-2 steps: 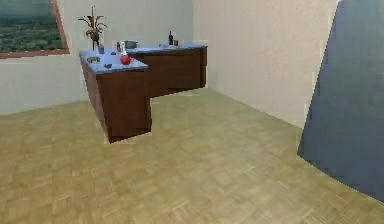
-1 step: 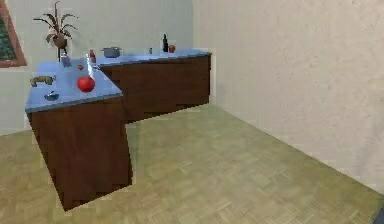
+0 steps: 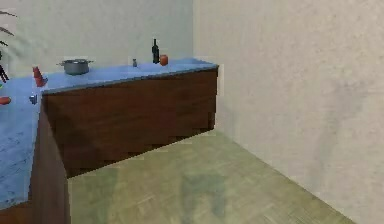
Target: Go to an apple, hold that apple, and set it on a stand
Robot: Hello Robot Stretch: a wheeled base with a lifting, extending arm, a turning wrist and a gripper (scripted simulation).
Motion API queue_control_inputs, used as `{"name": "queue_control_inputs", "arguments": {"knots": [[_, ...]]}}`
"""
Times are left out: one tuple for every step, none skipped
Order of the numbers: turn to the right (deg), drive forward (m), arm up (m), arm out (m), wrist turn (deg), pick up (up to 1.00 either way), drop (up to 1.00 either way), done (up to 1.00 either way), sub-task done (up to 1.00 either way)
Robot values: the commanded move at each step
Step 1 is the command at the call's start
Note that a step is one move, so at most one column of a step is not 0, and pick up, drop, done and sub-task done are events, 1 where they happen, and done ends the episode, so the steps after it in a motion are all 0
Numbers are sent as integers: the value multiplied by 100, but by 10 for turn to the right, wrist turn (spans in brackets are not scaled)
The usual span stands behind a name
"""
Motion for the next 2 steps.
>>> {"name": "queue_control_inputs", "arguments": {"knots": [[0,65,0,0,0,0,0,0,0],[-90,0,0,0,0,0,0,0,0]]}}
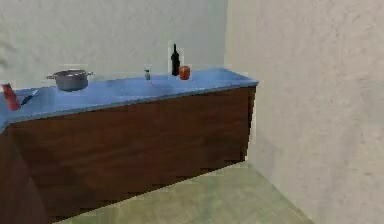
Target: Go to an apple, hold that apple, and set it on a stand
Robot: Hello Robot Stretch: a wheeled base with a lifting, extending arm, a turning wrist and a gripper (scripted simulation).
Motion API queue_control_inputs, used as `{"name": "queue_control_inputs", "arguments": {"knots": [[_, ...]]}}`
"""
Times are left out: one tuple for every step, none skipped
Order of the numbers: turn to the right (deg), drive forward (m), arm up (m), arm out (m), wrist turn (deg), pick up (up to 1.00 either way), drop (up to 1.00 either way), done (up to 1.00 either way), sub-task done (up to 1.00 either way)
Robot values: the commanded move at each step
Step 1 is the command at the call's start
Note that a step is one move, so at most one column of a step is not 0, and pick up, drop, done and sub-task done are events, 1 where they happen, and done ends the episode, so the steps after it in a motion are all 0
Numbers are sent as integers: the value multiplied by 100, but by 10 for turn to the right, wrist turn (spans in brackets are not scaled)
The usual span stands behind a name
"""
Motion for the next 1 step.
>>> {"name": "queue_control_inputs", "arguments": {"knots": [[0,90,0,0,0,0,0,0,0]]}}
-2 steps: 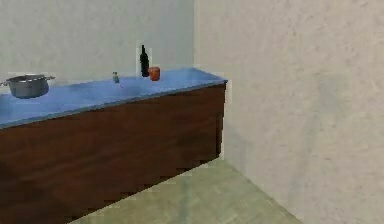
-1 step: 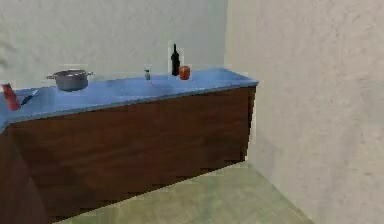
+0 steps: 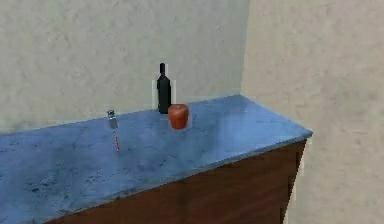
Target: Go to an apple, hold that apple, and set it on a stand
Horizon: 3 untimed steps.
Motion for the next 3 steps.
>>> {"name": "queue_control_inputs", "arguments": {"knots": [[-450,0,0,0,0,0,0,0,0],[-420,0,0,0,0,0,0,0,0],[450,0,0,0,0,0,0,0,0]]}}
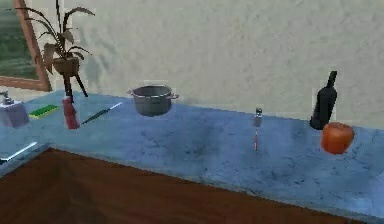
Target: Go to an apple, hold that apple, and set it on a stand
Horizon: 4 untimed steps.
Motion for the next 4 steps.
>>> {"name": "queue_control_inputs", "arguments": {"knots": [[450,0,0,0,0,0,0,0,0],[60,0,0,0,0,0,0,0,0],[0,35,0,0,0,0,0,0,0],[-450,0,0,0,0,0,0,0,0]]}}
